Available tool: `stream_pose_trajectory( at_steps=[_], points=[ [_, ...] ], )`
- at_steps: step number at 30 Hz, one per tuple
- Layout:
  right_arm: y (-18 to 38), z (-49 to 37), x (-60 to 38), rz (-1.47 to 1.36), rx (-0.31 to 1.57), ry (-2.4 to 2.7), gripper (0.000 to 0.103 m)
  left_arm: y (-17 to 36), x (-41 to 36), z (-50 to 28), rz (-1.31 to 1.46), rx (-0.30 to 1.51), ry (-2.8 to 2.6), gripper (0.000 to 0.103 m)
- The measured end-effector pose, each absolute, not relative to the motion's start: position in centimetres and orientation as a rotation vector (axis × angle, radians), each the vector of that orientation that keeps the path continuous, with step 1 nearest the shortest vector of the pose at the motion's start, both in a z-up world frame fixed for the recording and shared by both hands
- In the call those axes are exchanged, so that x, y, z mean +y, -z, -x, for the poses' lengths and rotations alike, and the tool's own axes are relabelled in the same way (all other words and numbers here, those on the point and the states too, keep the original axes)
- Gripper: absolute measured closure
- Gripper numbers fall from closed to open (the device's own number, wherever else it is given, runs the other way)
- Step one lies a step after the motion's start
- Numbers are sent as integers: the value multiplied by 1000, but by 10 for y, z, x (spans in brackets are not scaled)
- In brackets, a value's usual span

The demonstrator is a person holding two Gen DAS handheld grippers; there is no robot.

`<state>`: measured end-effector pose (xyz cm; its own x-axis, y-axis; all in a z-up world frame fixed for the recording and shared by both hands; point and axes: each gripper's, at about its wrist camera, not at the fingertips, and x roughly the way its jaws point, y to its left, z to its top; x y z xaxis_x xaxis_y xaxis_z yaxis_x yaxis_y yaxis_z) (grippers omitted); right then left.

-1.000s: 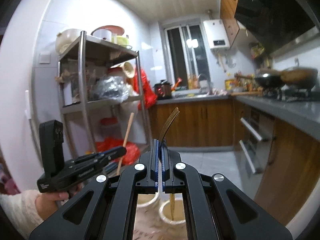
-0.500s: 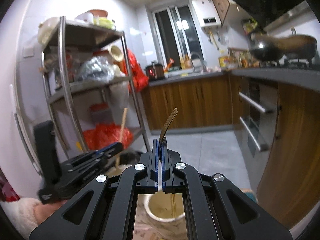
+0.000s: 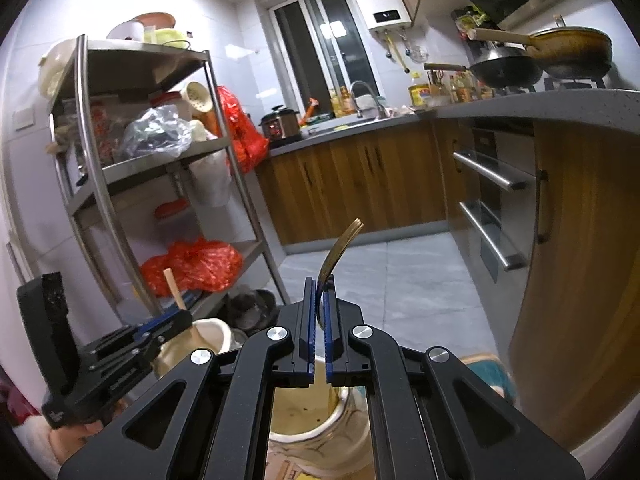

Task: Organize utensils
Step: 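Drop the chopstick into the tall pot with left while right puts gold fork in small pot, then grasp another wooden chopstick with the left tool while the right tool grasps the silver fork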

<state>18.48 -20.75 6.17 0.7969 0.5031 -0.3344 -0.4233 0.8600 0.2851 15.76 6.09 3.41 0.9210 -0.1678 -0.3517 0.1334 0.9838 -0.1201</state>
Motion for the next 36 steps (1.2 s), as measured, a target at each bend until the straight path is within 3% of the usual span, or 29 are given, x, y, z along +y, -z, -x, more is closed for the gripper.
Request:
stream_pose_trajectory(
  at_steps=[1, 3, 6, 8, 10, 12, 18, 25, 36],
  points=[
    [-62, -186, -209, -198, 415, -497, 87, -36, 62, -156, 98, 365, 156, 67],
    [-62, -185, -212, -204, 415, -494, 75, -40, 64, -150, 104, 348, 155, 58],
    [-62, -181, -217, -218, 416, -492, 71, -46, 67, -142, 100, 343, 155, 50],
    [-62, -178, -220, -220, 417, -488, 56, -49, 68, -137, 92, 352, 150, 41],
    [-63, -170, -225, -226, 411, -485, 33, -50, 69, -130, 85, 356, 142, 16],
    [-63, -161, -230, -222, 404, -484, 22, -51, 70, -121, 80, 343, 125, 5],
    [-63, -130, -241, -160, 381, -409, 6, -45, 74, -100, 48, 365, 66, 5],
    [-50, -97, -249, -62, 379, -287, 6, -31, 79, -80, 67, 447, 99, 5],
    [-27, -75, -284, -148, 447, -284, 5, -1, 60, -57, 17, 559, 177, 6]
  ],
)
